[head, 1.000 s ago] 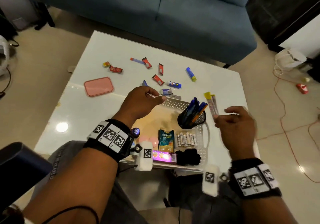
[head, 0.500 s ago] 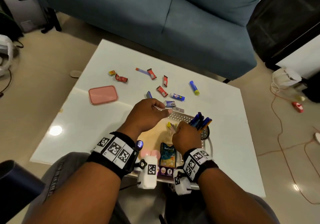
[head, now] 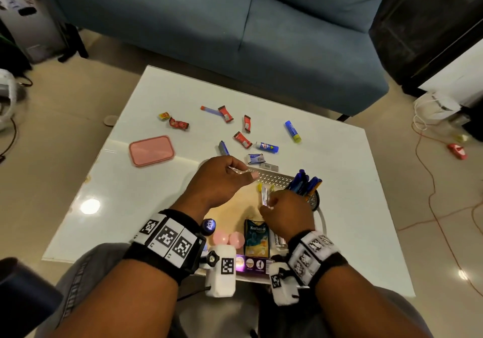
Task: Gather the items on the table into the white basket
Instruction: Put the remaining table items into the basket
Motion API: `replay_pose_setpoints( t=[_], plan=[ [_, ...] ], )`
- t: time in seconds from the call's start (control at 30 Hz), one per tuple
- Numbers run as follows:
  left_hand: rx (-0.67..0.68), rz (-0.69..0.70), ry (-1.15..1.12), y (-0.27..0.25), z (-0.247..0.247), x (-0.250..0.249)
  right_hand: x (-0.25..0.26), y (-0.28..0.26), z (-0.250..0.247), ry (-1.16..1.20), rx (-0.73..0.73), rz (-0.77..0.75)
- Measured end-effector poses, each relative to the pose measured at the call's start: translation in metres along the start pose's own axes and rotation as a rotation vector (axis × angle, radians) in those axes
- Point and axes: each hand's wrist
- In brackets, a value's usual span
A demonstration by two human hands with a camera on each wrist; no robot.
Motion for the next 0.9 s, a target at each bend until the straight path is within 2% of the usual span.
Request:
replay_pose_setpoints(
  t=[0.13, 0.23, 0.37, 0.5, 0.57, 0.63, 0.73, 0.8, 0.9],
  plan=[
    [0.014, -0.021, 0.021, -0.004, 0.001, 0.001, -0.013, -0.038, -0.029, 0.189, -0.085, -0.003],
    [0.019, -0.026, 0.075, -0.008, 0.002, 0.003, -0.028, -0.053, -0.036, 0.369, -0.051, -0.006],
    [0.025, -0.03, 0.158, -0.021, 0.004, -0.002, -0.04, -0.039, -0.027, 0.448, -0.023, -0.069],
    [0.046, -0.011, 0.087, -0.026, -0.002, -0.033, -0.034, -0.016, -0.025, 0.505, -0.014, -0.225],
    [0.019, 0.044, 0.25, -0.01, -0.01, -0.057, -0.033, -0.008, -0.023, 0.531, -0.023, -0.277],
    [0.009, 0.044, 0.506, 0.022, -0.016, -0.074, -0.036, -0.004, -0.021, 0.553, -0.019, -0.29],
    [0.061, -0.136, 0.887, 0.082, -0.018, -0.077, -0.043, -0.006, -0.02, 0.595, -0.004, -0.303],
    [0.13, -0.27, 1.031, 0.111, -0.015, -0.078, -0.047, -0.008, -0.019, 0.601, 0.004, -0.31],
    [0.126, -0.281, 1.111, 0.145, -0.007, -0.071, -0.05, -0.011, -0.017, 0.617, 0.042, -0.295]
  ],
)
Point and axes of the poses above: each hand's wrist, its own y-axis towards the middle knuckle, its own z-axis out of the palm, x = y × z
